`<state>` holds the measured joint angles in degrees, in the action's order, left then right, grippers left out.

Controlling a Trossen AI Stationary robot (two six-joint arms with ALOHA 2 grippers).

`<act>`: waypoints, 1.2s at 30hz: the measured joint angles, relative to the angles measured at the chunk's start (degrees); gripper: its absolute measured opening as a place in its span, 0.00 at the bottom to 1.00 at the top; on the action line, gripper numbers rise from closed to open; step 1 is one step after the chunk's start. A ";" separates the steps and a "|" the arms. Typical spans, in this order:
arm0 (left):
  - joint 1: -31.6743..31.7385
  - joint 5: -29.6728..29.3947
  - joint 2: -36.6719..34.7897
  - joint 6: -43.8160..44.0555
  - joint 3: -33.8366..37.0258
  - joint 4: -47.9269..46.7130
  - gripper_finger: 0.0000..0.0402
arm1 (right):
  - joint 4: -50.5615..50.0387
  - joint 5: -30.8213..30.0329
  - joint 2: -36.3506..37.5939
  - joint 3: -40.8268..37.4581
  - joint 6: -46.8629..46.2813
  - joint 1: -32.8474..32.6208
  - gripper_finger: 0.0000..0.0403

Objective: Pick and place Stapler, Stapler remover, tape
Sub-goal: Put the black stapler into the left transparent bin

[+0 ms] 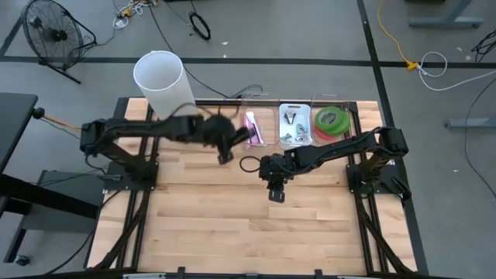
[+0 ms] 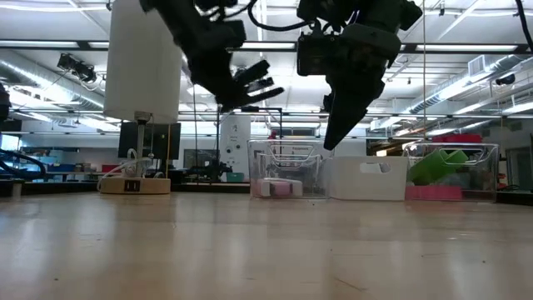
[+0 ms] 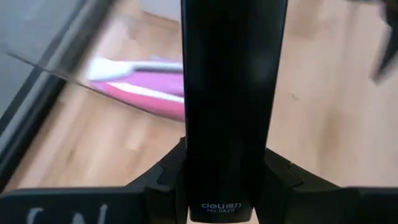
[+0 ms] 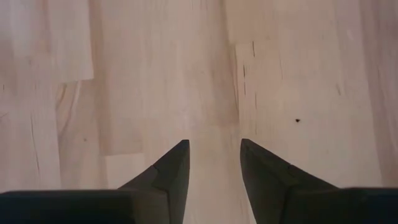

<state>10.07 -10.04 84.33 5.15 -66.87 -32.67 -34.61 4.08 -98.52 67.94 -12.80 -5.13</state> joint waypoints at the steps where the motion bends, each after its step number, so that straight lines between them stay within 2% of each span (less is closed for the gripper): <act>1: 1.95 0.78 0.20 -1.02 0.02 1.24 0.31 | 0.00 -0.02 0.00 0.00 0.06 0.00 0.35; 3: 5.66 1.88 0.73 -1.75 0.02 4.42 0.31 | -0.01 -0.04 0.00 0.00 0.54 0.00 0.34; 8: 13.93 9.98 2.49 -1.21 -0.02 12.02 0.31 | 0.22 -0.19 0.00 0.00 2.47 0.02 0.30; 12: 17.40 13.98 6.89 1.46 -1.54 15.16 0.31 | 2.22 -0.17 0.00 0.02 3.30 0.04 0.27; 17: 18.22 14.27 15.69 1.62 -8.98 11.03 0.31 | 3.15 -0.17 0.02 0.02 3.19 0.04 0.24; 28: 20.13 13.51 33.84 1.60 -31.38 -1.47 0.31 | 3.41 -0.13 0.02 0.09 1.64 0.04 0.22; 36: 21.66 11.55 42.08 2.96 -39.14 -8.52 0.31 | 4.65 -0.15 0.02 0.11 2.51 0.04 0.22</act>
<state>31.73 1.51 126.41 8.12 -106.01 -41.19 -29.96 3.92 -98.50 68.05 -10.28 -5.08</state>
